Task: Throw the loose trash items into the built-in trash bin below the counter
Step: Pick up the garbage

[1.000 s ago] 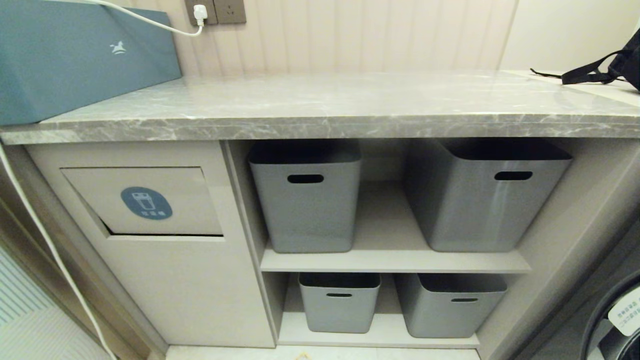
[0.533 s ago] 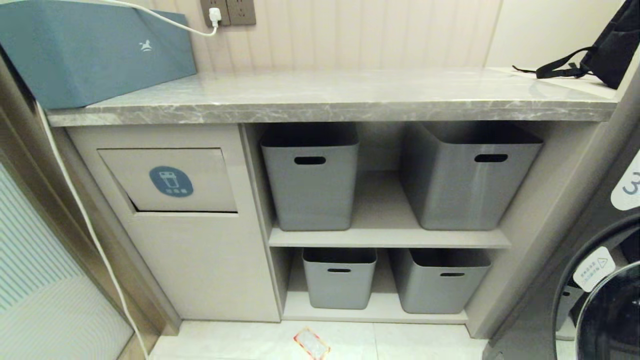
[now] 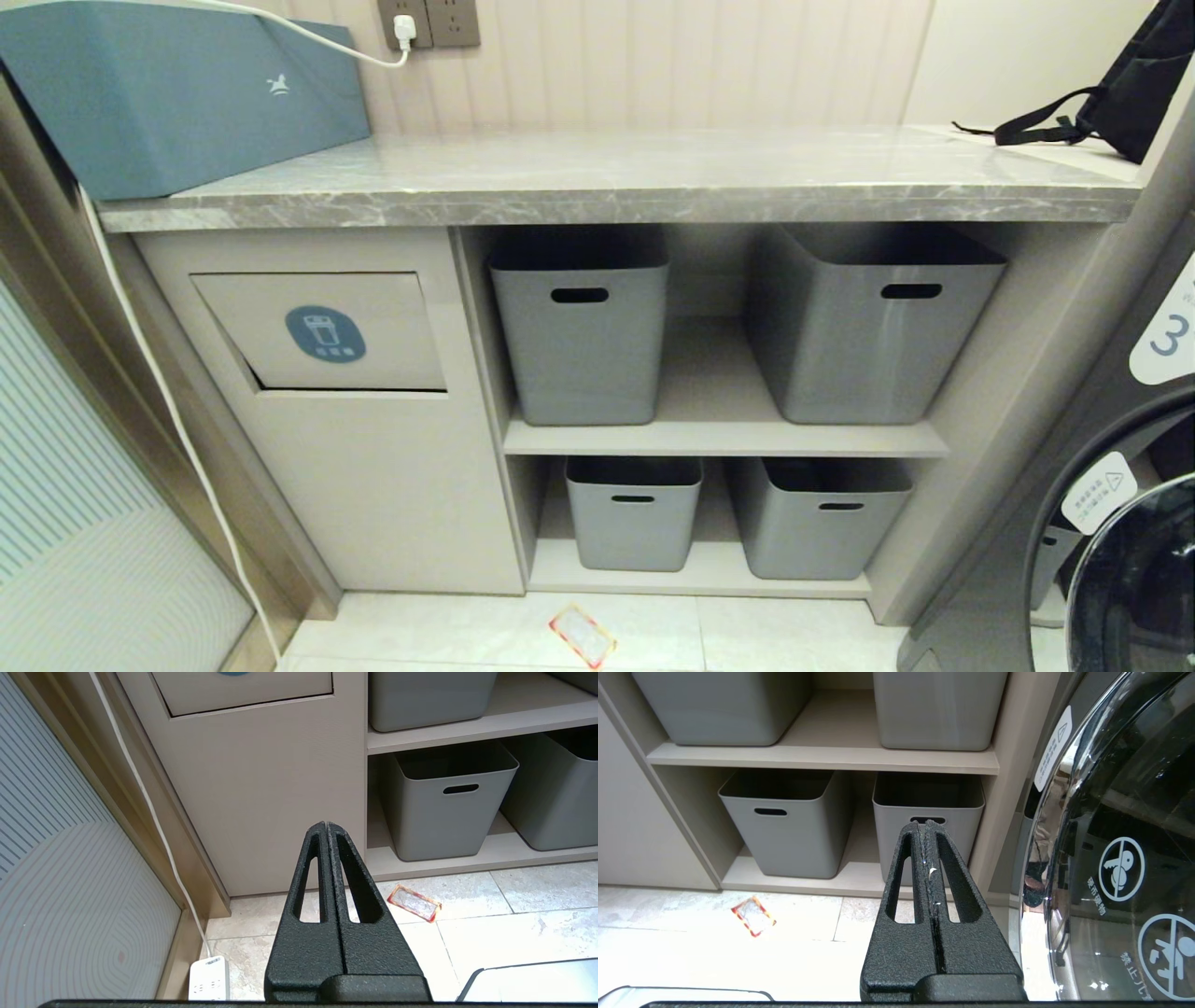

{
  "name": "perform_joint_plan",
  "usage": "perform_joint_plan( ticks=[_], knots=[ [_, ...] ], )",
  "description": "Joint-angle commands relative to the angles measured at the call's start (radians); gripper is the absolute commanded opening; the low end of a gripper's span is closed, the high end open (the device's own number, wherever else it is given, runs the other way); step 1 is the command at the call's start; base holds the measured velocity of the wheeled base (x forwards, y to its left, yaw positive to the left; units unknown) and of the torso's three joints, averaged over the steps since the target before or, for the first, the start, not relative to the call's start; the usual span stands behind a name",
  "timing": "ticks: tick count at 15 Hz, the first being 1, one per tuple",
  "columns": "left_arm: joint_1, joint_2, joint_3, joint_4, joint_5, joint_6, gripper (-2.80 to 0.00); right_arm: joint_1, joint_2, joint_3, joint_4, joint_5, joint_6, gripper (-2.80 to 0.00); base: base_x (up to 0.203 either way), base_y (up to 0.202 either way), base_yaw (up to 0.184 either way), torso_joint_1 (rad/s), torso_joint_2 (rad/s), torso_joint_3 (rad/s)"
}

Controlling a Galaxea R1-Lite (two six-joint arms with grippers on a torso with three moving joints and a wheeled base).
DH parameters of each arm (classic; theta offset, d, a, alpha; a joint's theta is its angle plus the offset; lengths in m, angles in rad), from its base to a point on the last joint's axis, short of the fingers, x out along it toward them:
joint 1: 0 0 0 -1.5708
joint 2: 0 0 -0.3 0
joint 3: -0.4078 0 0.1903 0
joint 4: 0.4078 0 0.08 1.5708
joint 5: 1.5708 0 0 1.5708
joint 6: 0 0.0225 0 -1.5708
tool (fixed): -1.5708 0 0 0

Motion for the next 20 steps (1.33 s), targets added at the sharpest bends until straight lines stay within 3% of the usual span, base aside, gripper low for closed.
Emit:
perform_joint_plan(
  ticks=[1,5,14,20],
  knots=[
    [0.0,0.002,0.0,-0.002,0.0,0.001,-2.8,0.0,-0.002,0.0,0.0,0.001,-0.001,-2.8,0.0,0.0,0.0,0.0,0.0,0.0],
    [0.0,0.002,0.0,-0.003,-0.002,0.003,-2.8,0.0,-0.001,0.0,0.0,0.001,-0.001,-2.8,0.0,0.0,0.0,0.0,0.0,0.0],
    [0.0,0.002,0.0,-0.002,0.0,0.0,-2.8,0.0,-0.002,0.0,0.0,0.001,-0.001,-2.8,0.183,0.0,0.0,0.004,0.0,0.004],
    [0.0,0.002,0.0,0.0,0.0,0.002,-2.8,0.0,-0.002,0.0,0.0,0.001,-0.001,-2.8,0.011,0.0,0.0,0.002,0.0,0.0]
  ],
)
